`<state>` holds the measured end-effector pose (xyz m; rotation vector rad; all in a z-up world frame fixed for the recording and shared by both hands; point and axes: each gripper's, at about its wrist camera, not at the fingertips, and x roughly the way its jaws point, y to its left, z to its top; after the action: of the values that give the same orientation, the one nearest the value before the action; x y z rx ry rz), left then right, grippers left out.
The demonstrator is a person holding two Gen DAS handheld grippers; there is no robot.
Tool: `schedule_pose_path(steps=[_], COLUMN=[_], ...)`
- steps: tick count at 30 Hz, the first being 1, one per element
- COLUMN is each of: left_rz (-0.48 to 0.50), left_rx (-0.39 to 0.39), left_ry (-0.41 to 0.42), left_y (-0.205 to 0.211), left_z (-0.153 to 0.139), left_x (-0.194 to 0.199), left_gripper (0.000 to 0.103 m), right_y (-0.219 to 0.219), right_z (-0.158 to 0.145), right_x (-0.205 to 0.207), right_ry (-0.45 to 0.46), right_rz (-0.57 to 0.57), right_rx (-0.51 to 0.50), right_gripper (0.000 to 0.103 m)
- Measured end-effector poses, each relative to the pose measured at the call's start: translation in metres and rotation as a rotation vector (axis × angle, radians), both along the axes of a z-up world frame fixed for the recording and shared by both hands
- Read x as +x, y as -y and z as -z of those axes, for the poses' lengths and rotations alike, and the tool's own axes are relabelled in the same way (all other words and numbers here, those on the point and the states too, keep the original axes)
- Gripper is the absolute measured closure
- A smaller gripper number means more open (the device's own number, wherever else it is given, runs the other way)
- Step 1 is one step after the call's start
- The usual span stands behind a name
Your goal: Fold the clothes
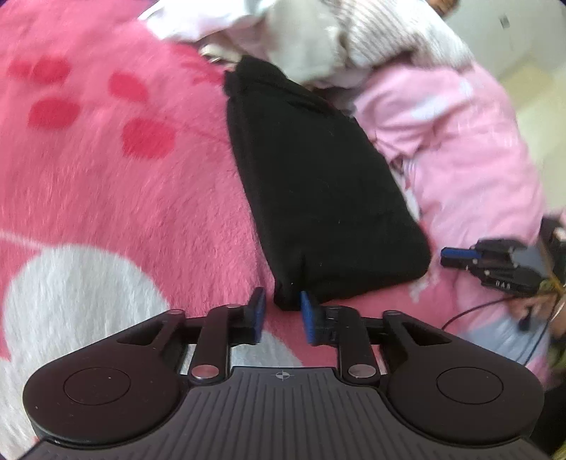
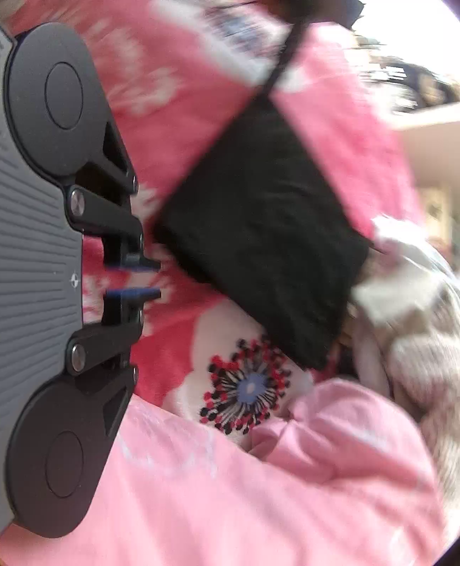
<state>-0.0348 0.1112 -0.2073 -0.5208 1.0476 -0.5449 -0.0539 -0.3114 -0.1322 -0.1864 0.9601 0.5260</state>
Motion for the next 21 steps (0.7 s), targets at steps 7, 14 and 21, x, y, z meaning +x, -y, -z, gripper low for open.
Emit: schedule_pose_path(steps=[7,14,21], left_rz=[-0.042,-0.063,-0.064], left_rx=[-0.091,-0.100,-0.006], left_ry=[-0.070,-0.074,-0.001], left_y=[0.006,0.015,0.030], left_z=[0.008,0.011,0.010], left_x=[0.017,0.019,0.013], left_gripper=[0.061,0.068,0.096], right_y=[0.021,0.014,0.004], right_z=[0.025,0.064,0.076], right_x=[0.038,0.047,0.053], right_ry=[-0.240,-0.412,-0.422], right_rz=[0.221,0.336,0.367], right_rx=[0.342,0.433,0.473], right_gripper=[0.057,0.055,0.092])
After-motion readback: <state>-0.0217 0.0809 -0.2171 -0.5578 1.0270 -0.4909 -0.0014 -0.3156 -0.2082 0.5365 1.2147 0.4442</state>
